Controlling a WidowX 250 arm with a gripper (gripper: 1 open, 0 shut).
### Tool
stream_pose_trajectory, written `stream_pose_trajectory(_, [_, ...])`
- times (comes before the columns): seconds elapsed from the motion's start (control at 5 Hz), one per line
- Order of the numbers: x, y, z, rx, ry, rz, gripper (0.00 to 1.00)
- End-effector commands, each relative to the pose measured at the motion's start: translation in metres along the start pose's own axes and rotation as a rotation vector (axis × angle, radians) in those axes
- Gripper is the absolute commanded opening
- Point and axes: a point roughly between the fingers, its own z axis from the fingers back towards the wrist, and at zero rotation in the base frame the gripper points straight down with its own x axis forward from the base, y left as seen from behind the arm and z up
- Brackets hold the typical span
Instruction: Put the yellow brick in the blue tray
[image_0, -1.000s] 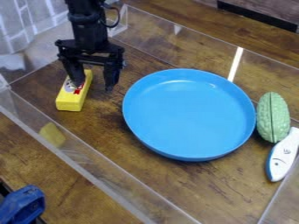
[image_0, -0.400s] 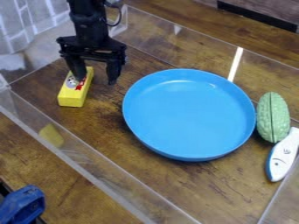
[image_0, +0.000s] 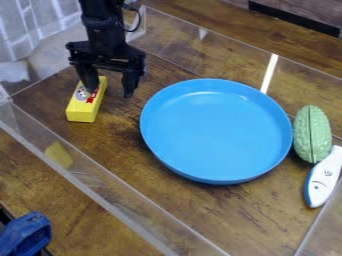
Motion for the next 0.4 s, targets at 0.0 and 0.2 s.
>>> stream_pose_trajectory(0.0, [-0.023, 0.019, -0.048, 0.021, 0.115, -0.018, 1.0])
stream_pose_trajectory(0.2, [-0.027, 0.029, -0.052, 0.028, 0.12, -0.07, 1.0])
